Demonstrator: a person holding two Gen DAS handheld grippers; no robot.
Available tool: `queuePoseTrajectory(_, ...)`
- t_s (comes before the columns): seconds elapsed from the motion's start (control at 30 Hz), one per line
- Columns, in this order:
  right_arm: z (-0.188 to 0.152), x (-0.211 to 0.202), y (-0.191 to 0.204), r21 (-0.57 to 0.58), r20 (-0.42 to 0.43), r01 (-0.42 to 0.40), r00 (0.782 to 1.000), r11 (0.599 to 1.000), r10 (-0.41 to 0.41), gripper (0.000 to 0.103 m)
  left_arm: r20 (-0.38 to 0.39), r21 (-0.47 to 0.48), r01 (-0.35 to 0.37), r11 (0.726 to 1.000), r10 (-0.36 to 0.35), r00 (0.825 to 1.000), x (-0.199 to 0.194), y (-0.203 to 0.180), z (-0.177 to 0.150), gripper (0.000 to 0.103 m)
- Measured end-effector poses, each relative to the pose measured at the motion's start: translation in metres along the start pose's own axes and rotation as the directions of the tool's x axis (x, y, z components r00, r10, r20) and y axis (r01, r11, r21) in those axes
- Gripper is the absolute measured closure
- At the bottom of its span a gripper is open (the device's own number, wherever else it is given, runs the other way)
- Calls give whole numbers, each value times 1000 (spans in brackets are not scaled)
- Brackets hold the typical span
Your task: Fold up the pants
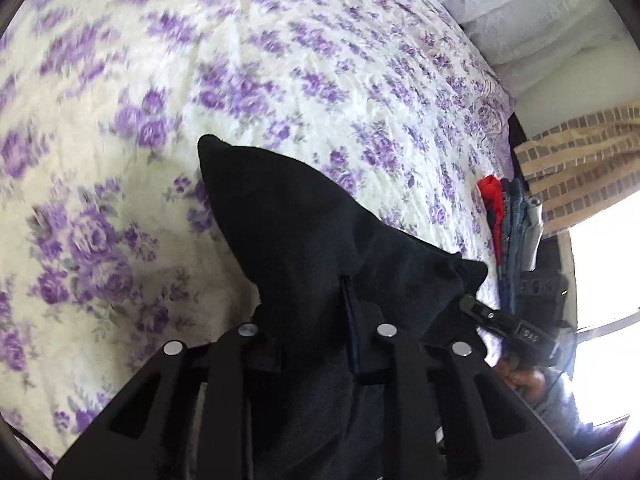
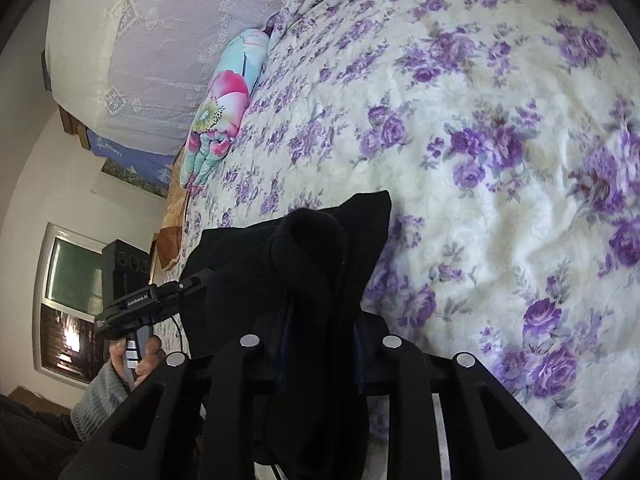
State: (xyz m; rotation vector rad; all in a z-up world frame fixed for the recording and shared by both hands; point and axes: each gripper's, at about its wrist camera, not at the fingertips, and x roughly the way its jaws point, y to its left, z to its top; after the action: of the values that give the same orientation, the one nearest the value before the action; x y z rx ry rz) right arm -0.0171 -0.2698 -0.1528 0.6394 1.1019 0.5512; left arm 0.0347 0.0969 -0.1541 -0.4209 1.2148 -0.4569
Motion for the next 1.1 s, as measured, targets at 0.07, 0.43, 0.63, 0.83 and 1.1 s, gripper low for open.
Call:
queuePoseTrajectory(0.07,7,-8,15,-48,7,12,1000,999,-12,81,20,52,-41,998,40,999,-10,-17,3,83)
queuePoseTrajectory(0.43,142,-76,88,-211,197,51,980,976,-9,82,231,189,-80,979,35,972,-71,-112,123,84)
queuePoseTrajectory(0.63,233,-54,105,-263,266,149,961,953,-76,82,305,193,-164,967,100,947,-64,-146,209,84)
queuePoseTrajectory(0.83,284,-3,100,-301,285,228,948,926,-141,82,301,102,-195,976,156,941,-28,-138,269,84)
queuePoseTrajectory(1.1,327,66,73,-295,284,304,933,906,-221,82,255,17,-218,976,207,945,33,-97,325,84)
